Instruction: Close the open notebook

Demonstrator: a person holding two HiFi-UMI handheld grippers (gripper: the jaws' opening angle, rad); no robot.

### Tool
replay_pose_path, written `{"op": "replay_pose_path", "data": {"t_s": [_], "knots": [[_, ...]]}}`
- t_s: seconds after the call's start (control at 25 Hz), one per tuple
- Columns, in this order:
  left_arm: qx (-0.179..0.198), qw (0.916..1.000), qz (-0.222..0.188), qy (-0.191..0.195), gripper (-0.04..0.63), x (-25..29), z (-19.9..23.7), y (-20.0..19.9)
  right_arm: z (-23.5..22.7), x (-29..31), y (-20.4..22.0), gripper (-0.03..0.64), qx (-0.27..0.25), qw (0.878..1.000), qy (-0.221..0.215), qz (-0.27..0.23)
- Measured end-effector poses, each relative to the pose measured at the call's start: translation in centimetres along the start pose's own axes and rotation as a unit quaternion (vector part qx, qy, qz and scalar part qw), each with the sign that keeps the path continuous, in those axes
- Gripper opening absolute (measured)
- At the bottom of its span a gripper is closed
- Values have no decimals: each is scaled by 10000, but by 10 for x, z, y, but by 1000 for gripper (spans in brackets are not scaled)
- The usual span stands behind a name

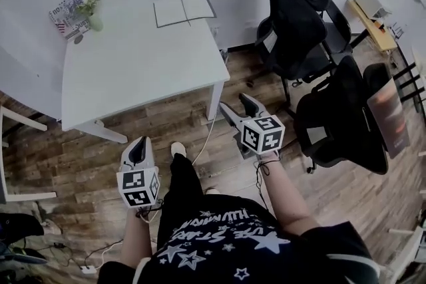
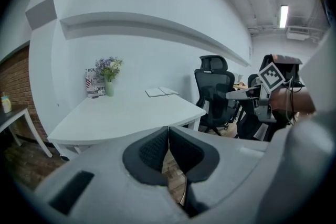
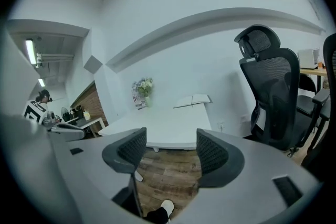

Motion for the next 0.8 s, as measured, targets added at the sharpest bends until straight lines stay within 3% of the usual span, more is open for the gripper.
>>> {"op": "replay_pose_path", "data": {"t_s": [0.44,0.8], "knots": [[177,9992,54,353,23,136,95,-70,-48,131,-68,282,322,9979,559,47],[114,9983,173,539,23,206,157,-98,-75,217,-97,279,1167,9895,845,60]]}}
Point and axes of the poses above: the fingertips, and each gripper's own axes: x forward along the fingers, z to its left, y out of its underside, the point moved 5 cm from there along -x, backward along the fingers, and after that the axes turned 1 degree about y, right-handed, at the moved point
